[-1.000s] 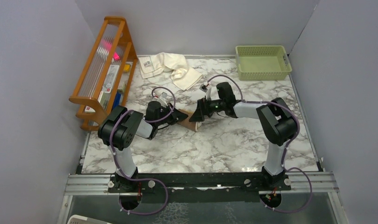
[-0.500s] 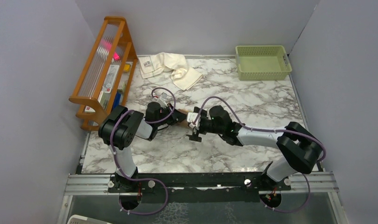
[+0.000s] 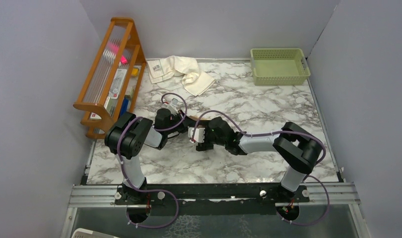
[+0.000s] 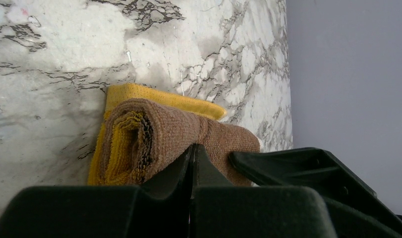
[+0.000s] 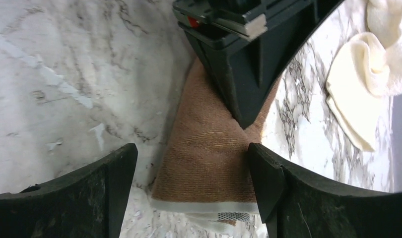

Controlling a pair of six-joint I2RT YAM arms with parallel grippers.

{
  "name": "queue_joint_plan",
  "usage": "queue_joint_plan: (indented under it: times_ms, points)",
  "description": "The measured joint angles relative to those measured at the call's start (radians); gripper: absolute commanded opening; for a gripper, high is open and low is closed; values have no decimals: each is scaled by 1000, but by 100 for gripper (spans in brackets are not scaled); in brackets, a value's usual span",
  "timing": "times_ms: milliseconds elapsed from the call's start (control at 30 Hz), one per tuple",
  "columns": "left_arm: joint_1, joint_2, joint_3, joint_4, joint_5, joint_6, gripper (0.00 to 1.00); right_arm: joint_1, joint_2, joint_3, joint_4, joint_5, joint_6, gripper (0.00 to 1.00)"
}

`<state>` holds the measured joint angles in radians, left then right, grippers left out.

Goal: Roll the towels
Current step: Roll the towel at the center of the board.

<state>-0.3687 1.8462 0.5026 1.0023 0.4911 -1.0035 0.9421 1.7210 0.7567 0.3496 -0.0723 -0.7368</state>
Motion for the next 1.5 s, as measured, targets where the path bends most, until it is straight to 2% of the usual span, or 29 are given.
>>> queue_joint_plan:
  times_ms: [100, 400, 500, 600, 700, 1000, 1167, 1300, 1400, 1467, 1500]
  points:
    - [0, 0, 0, 0, 2, 7, 0, 0, 27, 26, -11, 44, 1, 69]
    - [0, -1, 10, -21, 12, 30, 0, -8, 103, 135, -108, 116, 52, 21]
    - [3, -13, 19, -56, 17, 42, 1, -25, 102, 165, -153, 91, 90, 14]
    - [14, -42, 32, -120, 22, 59, 21, -56, 99, 185, -185, 35, 143, 12]
    - [45, -109, 35, -210, 37, 76, 33, -101, 86, 192, -202, -51, 211, 11]
    - [105, -319, 82, -448, 16, 148, 37, -268, 63, 217, -261, -340, 472, 13]
    - [80, -319, 96, -502, 14, 161, 38, -333, 87, 260, -286, -476, 584, 13]
    - [20, -297, 117, -520, 5, 161, 40, -381, 140, 281, -274, -586, 675, 13]
    - [-18, -286, 134, -524, -6, 158, 47, -402, 166, 281, -266, -641, 719, 13]
    - [-32, -284, 140, -525, -10, 154, 62, -412, 172, 281, -264, -661, 734, 13]
    - [-33, -283, 141, -525, -10, 150, 64, -414, 173, 281, -262, -668, 737, 13]
